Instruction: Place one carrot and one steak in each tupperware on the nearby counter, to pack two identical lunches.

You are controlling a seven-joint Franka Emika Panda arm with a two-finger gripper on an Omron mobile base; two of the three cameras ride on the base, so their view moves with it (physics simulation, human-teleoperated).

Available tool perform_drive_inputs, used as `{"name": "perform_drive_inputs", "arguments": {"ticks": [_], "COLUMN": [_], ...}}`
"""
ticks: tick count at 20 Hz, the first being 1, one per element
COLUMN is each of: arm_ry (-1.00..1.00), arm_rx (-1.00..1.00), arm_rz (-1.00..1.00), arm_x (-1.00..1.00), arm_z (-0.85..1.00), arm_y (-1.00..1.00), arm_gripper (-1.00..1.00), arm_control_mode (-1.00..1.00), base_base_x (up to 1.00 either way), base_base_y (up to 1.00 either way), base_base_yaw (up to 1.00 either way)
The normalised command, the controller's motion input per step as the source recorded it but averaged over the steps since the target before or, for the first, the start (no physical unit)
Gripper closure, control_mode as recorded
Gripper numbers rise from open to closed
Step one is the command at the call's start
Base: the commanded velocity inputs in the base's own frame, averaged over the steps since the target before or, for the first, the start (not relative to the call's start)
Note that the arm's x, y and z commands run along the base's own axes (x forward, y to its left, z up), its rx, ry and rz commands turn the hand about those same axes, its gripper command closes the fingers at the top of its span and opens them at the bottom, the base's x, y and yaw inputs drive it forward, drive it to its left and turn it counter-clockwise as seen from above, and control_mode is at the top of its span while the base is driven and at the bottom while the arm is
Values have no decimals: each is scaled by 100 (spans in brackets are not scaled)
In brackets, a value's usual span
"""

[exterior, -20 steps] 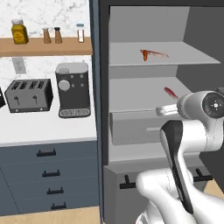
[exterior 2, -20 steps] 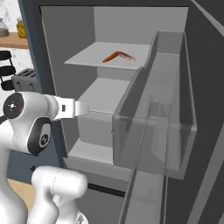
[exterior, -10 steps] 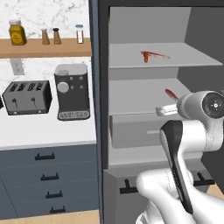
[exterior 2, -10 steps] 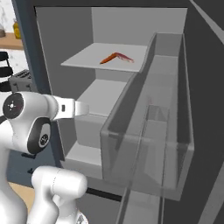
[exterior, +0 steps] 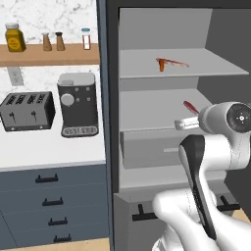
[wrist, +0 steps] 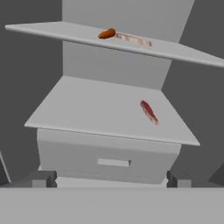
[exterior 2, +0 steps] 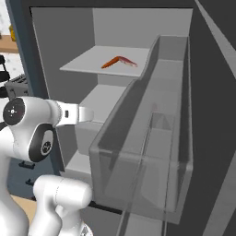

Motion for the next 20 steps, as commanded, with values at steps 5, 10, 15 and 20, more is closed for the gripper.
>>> {"name": "perform_drive_inputs", "arguments": {"ticks": [5, 10, 15, 20], "arm_ry": [0, 0, 1, 5], "arm_rx": [0, 5, 6, 5], "arm_rz": [0, 0, -7, -4], "arm_x": [0, 0, 38, 55], "arm_z": [0, 1, 1, -8], "arm_y": [0, -29, -84, -35], "arm_gripper": [-100, -100, -100, -100], "arm_control_mode": [100, -100, -100, -100], "base_base_x": [12, 0, 0, 0], "base_base_y": [-16, -20, 0, 0], "base_base_yaw": [0, 0, 0, 0]}}
